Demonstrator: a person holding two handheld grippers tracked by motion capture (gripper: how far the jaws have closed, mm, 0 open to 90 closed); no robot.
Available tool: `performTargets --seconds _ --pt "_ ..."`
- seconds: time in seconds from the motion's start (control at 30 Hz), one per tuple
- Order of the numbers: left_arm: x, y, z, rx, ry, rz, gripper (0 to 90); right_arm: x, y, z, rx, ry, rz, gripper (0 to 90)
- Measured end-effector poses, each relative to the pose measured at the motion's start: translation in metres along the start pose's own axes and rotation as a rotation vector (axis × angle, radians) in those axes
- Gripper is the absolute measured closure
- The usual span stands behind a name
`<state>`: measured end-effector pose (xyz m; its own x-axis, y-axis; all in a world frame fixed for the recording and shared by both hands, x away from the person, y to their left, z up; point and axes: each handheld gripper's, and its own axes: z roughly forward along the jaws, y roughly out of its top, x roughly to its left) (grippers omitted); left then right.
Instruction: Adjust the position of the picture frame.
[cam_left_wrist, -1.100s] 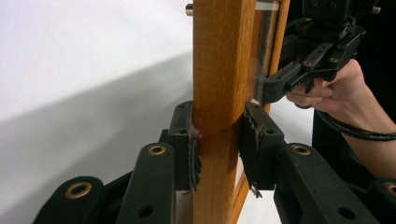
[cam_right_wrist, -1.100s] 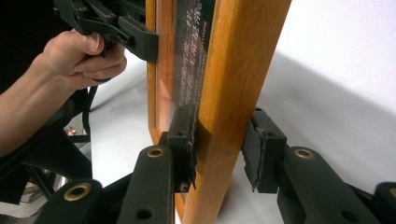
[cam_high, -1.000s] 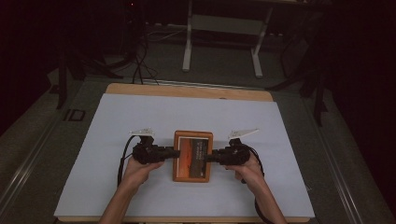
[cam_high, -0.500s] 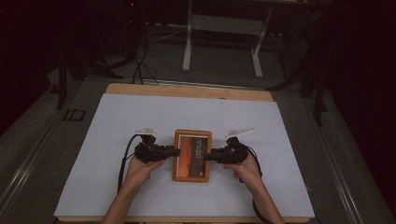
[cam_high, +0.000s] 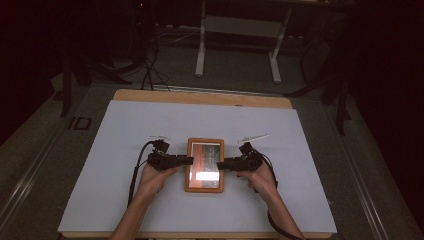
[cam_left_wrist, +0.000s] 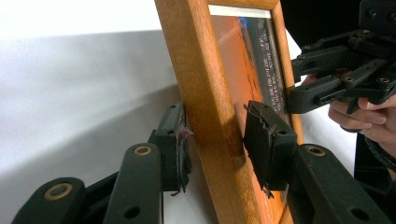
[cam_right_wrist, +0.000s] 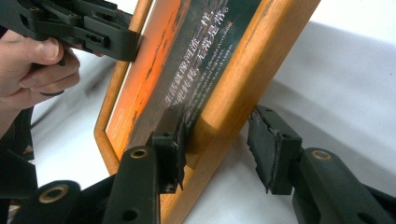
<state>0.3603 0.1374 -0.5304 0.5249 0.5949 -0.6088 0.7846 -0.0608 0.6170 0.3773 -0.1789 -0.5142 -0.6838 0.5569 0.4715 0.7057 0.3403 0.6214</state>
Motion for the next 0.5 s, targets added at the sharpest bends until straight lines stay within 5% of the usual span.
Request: performTargets --seconds 0.17,0.5 --pt "0.011 0.002 0.008 0.037 -0.022 -0.049 58.3 -0.008 -0.001 0.007 0.022 0.011 0.052 54.5" --pt "0.011 0.004 0.009 0.043 -0.03 -0.027 57.7 -0.01 -0.002 0.006 0.025 0.017 0.062 54.8"
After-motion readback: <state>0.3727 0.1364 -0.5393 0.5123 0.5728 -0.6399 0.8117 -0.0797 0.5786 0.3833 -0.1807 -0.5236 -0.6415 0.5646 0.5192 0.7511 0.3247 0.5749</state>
